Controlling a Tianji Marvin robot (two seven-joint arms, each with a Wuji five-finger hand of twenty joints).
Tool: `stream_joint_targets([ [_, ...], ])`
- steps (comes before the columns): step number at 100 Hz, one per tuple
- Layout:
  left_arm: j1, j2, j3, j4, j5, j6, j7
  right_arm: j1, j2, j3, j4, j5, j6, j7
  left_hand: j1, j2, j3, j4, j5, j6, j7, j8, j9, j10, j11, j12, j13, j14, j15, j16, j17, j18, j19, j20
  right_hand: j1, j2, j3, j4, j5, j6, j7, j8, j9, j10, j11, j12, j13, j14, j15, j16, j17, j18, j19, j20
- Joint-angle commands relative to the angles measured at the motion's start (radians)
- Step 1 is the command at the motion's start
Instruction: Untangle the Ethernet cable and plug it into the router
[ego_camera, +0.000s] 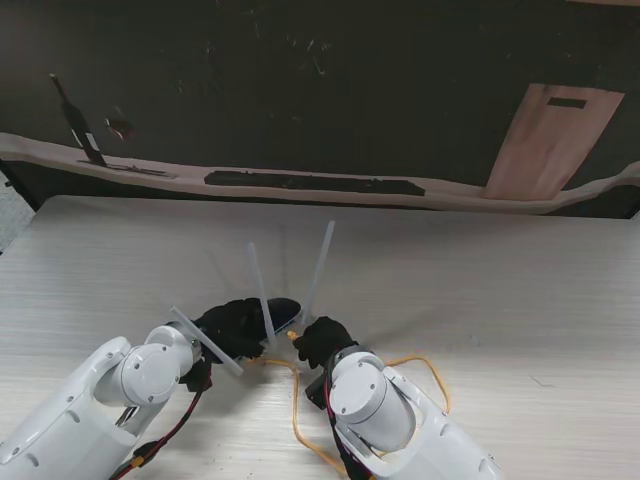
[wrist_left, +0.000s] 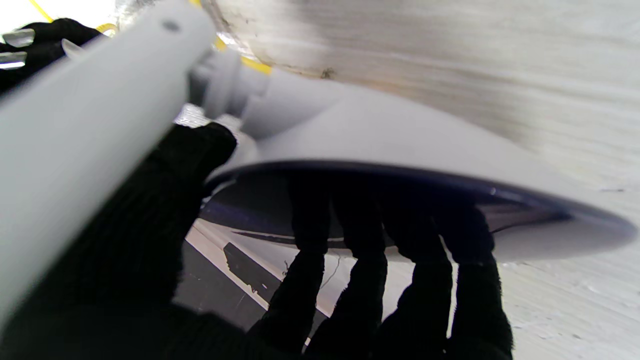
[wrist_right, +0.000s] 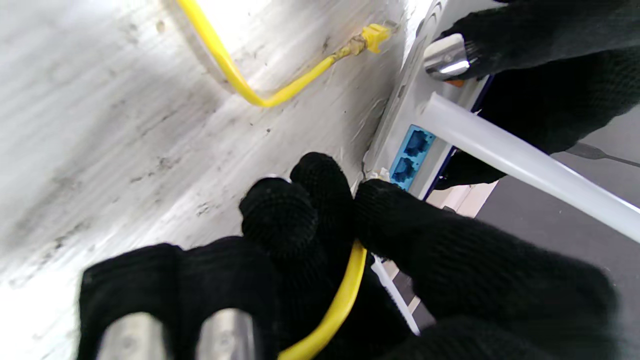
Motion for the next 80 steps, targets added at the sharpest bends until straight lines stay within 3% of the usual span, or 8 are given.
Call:
stream_joint_targets([
  [1,0.042,0.0,0.032,0.06,-0.007,0.013,-0.063,-0.001,-0.009,0.002,-0.002,0.015,0.002,0.015,0.286,0.211,0.217,-0.001,0.103,0.011,0.158,0.053,0.102,-0.067,0.218,0.098,0.114,-0.083,0.383,0.099,0.082,-0.119,0.367,0.09,-0.018,0.075,-0.003,0.061,0.099,0.102,0.015,0.053,0.173,0.24,0.14,0.0,-0.033,-0.052,0.048,-0.005,-0.003,-0.033,0.215,-0.037],
  [10,0.043,0.0,0.032,0.06,-0.005,0.012,-0.065,-0.001,-0.011,0.008,-0.004,0.039,0.008,0.017,0.288,0.211,0.217,-0.002,0.102,0.01,0.158,0.053,0.101,-0.068,0.218,0.098,0.112,-0.083,0.381,0.098,0.08,-0.121,0.365,0.089,-0.027,0.1,-0.01,0.07,0.102,0.099,0.009,0.074,0.173,0.242,0.137,-0.002,-0.034,-0.049,0.048,-0.007,-0.004,-0.03,0.215,-0.04],
  [12,0.043,0.0,0.032,0.06,-0.005,0.012,-0.065,-0.001,-0.011,0.01,-0.004,0.043,0.009,0.019,0.288,0.21,0.218,-0.002,0.102,0.01,0.158,0.053,0.101,-0.067,0.218,0.098,0.113,-0.086,0.382,0.098,0.08,-0.121,0.364,0.089,-0.03,0.108,-0.017,0.082,0.106,0.098,-0.01,0.12,0.173,0.242,0.138,-0.003,-0.034,-0.049,0.049,-0.01,-0.004,-0.03,0.215,-0.042],
  [17,0.044,0.0,0.032,0.061,-0.006,0.01,-0.064,-0.002,-0.013,0.014,-0.005,0.058,0.013,0.02,0.289,0.211,0.218,-0.002,0.102,0.011,0.159,0.054,0.1,-0.067,0.218,0.098,0.112,-0.085,0.381,0.098,0.081,-0.121,0.364,0.088,-0.036,0.122,-0.021,0.087,0.106,0.094,-0.014,0.14,0.172,0.242,0.137,-0.003,-0.034,-0.048,0.049,-0.011,-0.004,-0.029,0.215,-0.043],
  [80,0.051,0.001,0.026,0.066,-0.002,-0.005,-0.063,-0.005,-0.009,0.033,-0.016,0.143,0.018,0.057,0.298,0.207,0.221,-0.008,0.099,0.006,0.163,0.055,0.093,-0.073,0.218,0.097,0.105,-0.093,0.374,0.094,0.076,-0.13,0.35,0.081,-0.047,0.17,-0.054,0.082,0.099,0.086,-0.013,0.164,0.172,0.246,0.128,-0.01,-0.034,-0.038,0.045,-0.018,-0.007,-0.017,0.215,-0.059],
])
